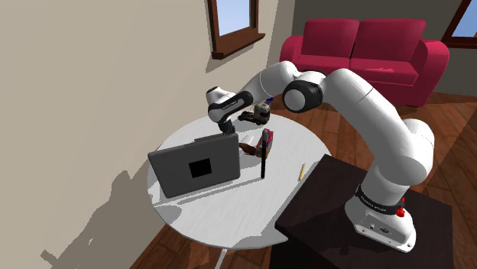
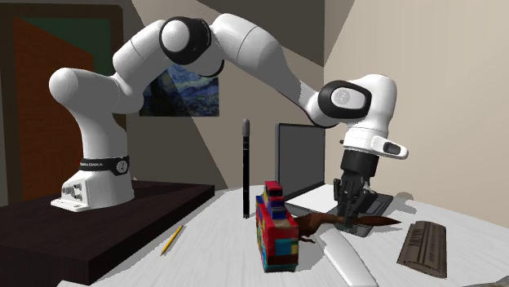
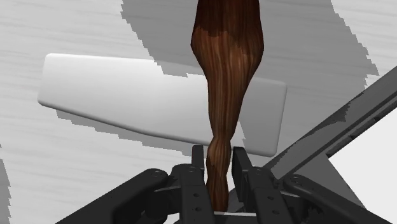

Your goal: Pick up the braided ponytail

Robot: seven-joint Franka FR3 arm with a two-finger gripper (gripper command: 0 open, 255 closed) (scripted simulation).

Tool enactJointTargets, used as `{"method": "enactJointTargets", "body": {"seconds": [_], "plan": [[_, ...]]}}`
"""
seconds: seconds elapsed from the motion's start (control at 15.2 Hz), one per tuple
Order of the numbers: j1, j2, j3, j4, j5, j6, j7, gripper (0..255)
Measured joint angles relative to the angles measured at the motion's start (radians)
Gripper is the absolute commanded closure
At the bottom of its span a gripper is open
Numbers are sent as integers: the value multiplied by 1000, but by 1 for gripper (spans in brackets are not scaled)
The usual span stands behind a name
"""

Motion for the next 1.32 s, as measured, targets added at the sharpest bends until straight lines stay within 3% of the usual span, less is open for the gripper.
{"method": "enactJointTargets", "body": {"seconds": [1.32], "plan": [[-2,-116,4,-9,6,-107,-12,255]]}}
